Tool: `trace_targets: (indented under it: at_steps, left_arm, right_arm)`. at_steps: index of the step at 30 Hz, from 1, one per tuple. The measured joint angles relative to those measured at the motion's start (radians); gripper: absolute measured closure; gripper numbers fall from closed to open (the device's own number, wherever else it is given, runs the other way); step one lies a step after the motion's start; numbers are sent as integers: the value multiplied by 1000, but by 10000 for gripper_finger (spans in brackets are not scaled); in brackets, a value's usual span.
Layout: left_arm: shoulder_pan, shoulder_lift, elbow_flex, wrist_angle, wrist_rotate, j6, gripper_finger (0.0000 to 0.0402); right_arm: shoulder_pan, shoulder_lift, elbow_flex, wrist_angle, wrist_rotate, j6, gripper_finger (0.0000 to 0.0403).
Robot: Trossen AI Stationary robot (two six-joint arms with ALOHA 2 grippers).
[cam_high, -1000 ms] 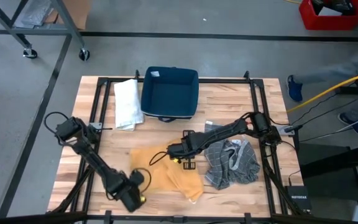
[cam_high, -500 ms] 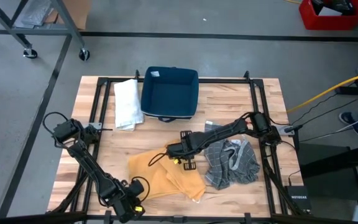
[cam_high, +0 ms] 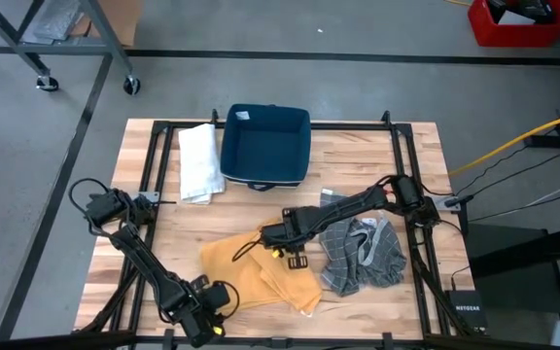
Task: Fold towel
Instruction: Fold the yellow towel
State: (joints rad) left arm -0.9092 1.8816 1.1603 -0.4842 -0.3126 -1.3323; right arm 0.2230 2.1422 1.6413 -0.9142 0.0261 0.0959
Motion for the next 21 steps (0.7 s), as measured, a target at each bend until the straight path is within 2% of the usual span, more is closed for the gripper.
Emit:
trace_targets:
  at_steps: [5, 13, 18, 21]
  left_arm:
    - [5, 0, -8, -3, 0, 56, 219]
    - [33, 13, -25, 2, -11, 62, 248]
    - [46, 14, -26, 26, -19, 29, 269]
    - [47, 12, -21, 61, -21, -1, 277]
  right_arm:
    - [1, 0, 0, 8, -33, 5, 331]
    - [41, 0, 0, 66, -122, 4, 331]
    - [61, 0, 1, 26, -100, 4, 331]
    - [60, 0, 1, -2, -52, 3, 331]
